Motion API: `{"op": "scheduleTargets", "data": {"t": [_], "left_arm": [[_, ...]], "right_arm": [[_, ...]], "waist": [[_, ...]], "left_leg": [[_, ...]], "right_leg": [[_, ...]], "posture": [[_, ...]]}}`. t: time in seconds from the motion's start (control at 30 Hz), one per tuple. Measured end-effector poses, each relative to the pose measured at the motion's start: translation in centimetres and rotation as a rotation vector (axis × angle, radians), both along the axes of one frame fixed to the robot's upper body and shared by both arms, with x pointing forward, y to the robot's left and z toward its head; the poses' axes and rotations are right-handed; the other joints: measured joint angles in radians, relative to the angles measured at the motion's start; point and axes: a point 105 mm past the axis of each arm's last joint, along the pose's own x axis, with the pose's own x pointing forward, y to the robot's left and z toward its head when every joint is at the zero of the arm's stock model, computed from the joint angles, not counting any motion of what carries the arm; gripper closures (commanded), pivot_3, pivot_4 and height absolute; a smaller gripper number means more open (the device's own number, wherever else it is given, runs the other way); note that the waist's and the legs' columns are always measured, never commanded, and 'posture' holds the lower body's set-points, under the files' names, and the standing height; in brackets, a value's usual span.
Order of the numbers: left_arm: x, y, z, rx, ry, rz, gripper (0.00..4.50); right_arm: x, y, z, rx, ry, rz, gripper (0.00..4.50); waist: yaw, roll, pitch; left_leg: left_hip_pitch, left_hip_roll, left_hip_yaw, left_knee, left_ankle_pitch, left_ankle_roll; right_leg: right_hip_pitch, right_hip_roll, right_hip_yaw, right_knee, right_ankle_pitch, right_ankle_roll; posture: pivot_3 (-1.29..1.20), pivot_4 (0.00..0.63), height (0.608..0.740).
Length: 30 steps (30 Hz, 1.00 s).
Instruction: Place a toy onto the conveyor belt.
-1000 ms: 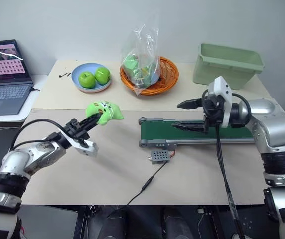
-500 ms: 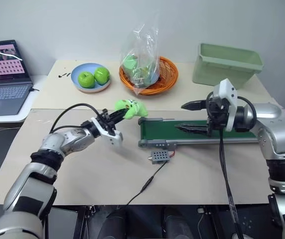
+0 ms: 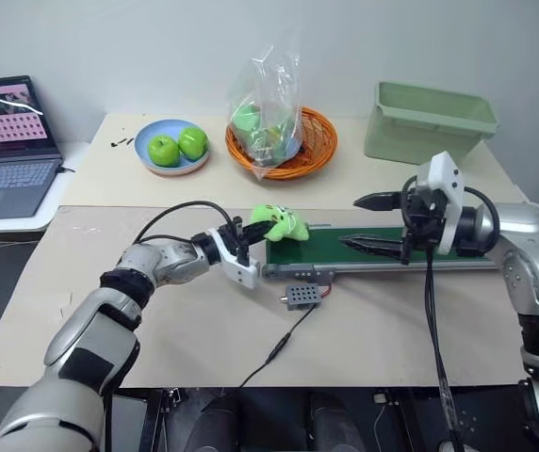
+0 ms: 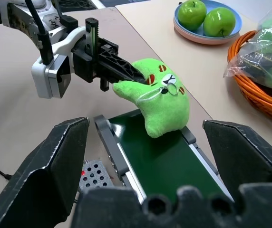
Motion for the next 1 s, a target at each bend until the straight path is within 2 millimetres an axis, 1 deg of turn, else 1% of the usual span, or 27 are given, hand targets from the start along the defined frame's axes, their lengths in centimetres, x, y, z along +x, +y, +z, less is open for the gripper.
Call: {"op": "scheduleTargets", "data": {"t": [0.2, 0.27, 0.3, 0.4, 0.47, 0.57, 0.6, 0.63, 0.7, 0.87, 0.93, 1.0], "left_arm": [[-0.5, -0.9, -1.0, 0.014, 0.033, -0.035, 4.44], [-0.6, -1.1, -1.1, 0.016, 0.038, -0.044, 3.77], [-0.7, -1.1, -1.2, 0.022, 0.043, -0.047, 3.62], [-0.9, -1.4, -1.5, 0.033, 0.07, -0.064, 2.51], [-1.1, -1.5, -1.6, 0.038, 0.095, -0.076, 1.85], [-1.0, -1.5, -1.0, 0.022, 0.116, -0.072, 0.63], [-1.0, -1.4, -0.7, 0.017, 0.121, -0.073, 0.29], [-1.1, -1.4, -0.4, 0.014, 0.12, -0.078, 0.06], [-1.2, -1.3, 0.1, 0.012, 0.126, -0.086, 0.06], [-1.8, -1.3, 0.6, -0.003, 0.168, -0.097, 0.06], [-1.5, -0.8, 1.0, -0.026, 0.207, -0.065, 0.06], [-0.9, 0.1, 1.6, -0.085, 0.285, -0.007, 0.06]], "right_arm": [[0.0, 0.0, 0.1, 0.005, -0.004, -0.006, 0.0], [0.0, -0.1, 0.1, 0.003, -0.005, -0.009, 0.0], [0.0, -0.1, 0.2, 0.002, -0.005, -0.01, 0.0], [0.0, -0.1, 0.1, 0.002, -0.005, -0.012, 0.0], [0.1, -0.2, 0.1, 0.003, -0.005, -0.016, 0.0], [0.1, -0.1, 0.2, 0.003, -0.008, -0.016, 0.0], [0.1, -0.1, 0.3, 0.004, -0.009, -0.016, 0.0], [0.2, -0.1, 0.3, 0.004, -0.01, -0.017, 0.0], [0.3, -0.2, 0.4, 0.005, -0.01, -0.02, 0.0], [0.6, -0.4, 0.3, 0.007, -0.008, -0.027, 0.0], [0.7, -0.4, 0.3, 0.007, -0.007, -0.028, 0.0], [0.7, -0.2, 0.6, 0.006, -0.016, -0.02, 0.0]], "waist": [[0.001, 0.0, 0.0], [0.001, 0.0, 0.0], [0.001, 0.0, 0.0], [0.001, 0.0, 0.0], [0.001, 0.0, 0.0], [0.0, 0.0, 0.0], [0.0, 0.0, 0.0], [0.0, 0.0, 0.0], [0.0, 0.0, 0.0], [-0.001, 0.0, 0.0], [-0.003, 0.0, 0.0], [-0.007, 0.0, 0.0]], "left_leg": [[0.0, 0.0, 0.0, 0.0, 0.0, 0.0], [0.0, 0.0, 0.0, 0.001, 0.0, 0.0], [0.0, 0.0, 0.0, 0.001, 0.0, 0.0], [0.0, 0.0, 0.0, 0.001, 0.0, 0.0], [0.0, 0.0, 0.0, 0.001, 0.0, 0.0], [0.0, 0.0, 0.0, 0.001, 0.0, 0.0], [0.0, 0.0, 0.0, 0.002, 0.0, 0.0], [0.0, 0.0, 0.0, 0.002, 0.0, 0.0], [0.0, 0.0, 0.0, 0.002, 0.0, 0.0], [0.0, 0.0, 0.0, 0.003, 0.0, 0.001], [0.0, 0.0, 0.0, 0.005, -0.001, 0.001], [-0.001, 0.0, -0.001, 0.008, -0.001, 0.002]], "right_leg": [[0.0, 0.0, 0.0, 0.0, 0.0, 0.0], [0.0, 0.0, 0.0, 0.0, 0.0, 0.0], [0.0, 0.0, 0.0, 0.0, 0.0, 0.0], [0.0, 0.0, 0.0, 0.0, 0.0, 0.0], [0.0, 0.0, 0.0, 0.001, 0.0, 0.0], [0.0, 0.0, 0.0, 0.001, 0.0, 0.0], [0.0, 0.0, 0.0, 0.001, 0.0, 0.0], [0.0, 0.0, 0.0, 0.001, 0.0, 0.0], [0.001, 0.0, 0.0, 0.001, 0.0, 0.0], [0.001, 0.0, 0.0, 0.001, 0.0, 0.0], [0.001, 0.0, 0.0, 0.003, 0.0, 0.0], [0.001, 0.0, 0.0, 0.004, 0.0, 0.0]], "posture": [[0.0, 0.15, 0.74], [0.0, 0.15, 0.74], [0.0, 0.15, 0.74], [0.0, 0.15, 0.74], [0.0, 0.15, 0.74], [0.0, 0.15, 0.74], [0.0, 0.15, 0.74], [0.0, 0.15, 0.74], [0.0, 0.15, 0.74], [0.0, 0.15, 0.74], [0.0, 0.15, 0.74], [0.0, 0.15, 0.74]]}}
